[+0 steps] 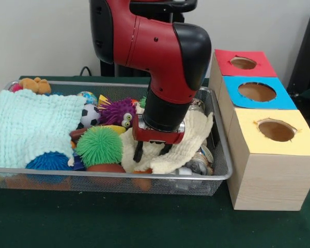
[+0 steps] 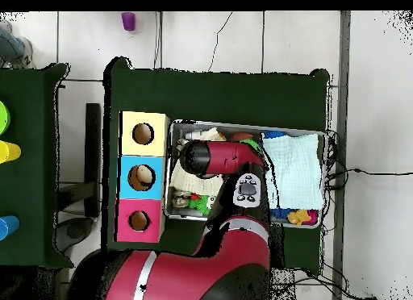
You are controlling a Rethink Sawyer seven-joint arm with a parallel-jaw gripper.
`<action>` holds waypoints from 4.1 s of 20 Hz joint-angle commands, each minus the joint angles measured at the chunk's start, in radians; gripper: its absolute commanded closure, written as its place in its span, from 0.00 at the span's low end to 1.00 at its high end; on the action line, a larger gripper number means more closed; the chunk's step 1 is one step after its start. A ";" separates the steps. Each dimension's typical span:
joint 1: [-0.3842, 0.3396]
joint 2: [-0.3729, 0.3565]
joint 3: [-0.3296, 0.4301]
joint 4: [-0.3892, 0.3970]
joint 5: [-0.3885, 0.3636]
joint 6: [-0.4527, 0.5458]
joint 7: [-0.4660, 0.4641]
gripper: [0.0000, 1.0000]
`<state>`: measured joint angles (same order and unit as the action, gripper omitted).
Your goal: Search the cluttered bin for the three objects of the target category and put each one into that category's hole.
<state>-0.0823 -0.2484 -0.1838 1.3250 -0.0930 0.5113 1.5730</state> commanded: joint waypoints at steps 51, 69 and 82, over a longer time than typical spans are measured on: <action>-0.089 -0.363 0.056 0.211 -0.142 0.367 -0.098 1.00; -0.305 -0.461 0.105 0.279 -0.324 0.284 -0.186 1.00; -0.302 -0.420 0.161 0.273 -0.351 0.256 -0.087 1.00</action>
<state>-0.3806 -0.7258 -0.1629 1.5263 -0.3891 0.8667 1.5732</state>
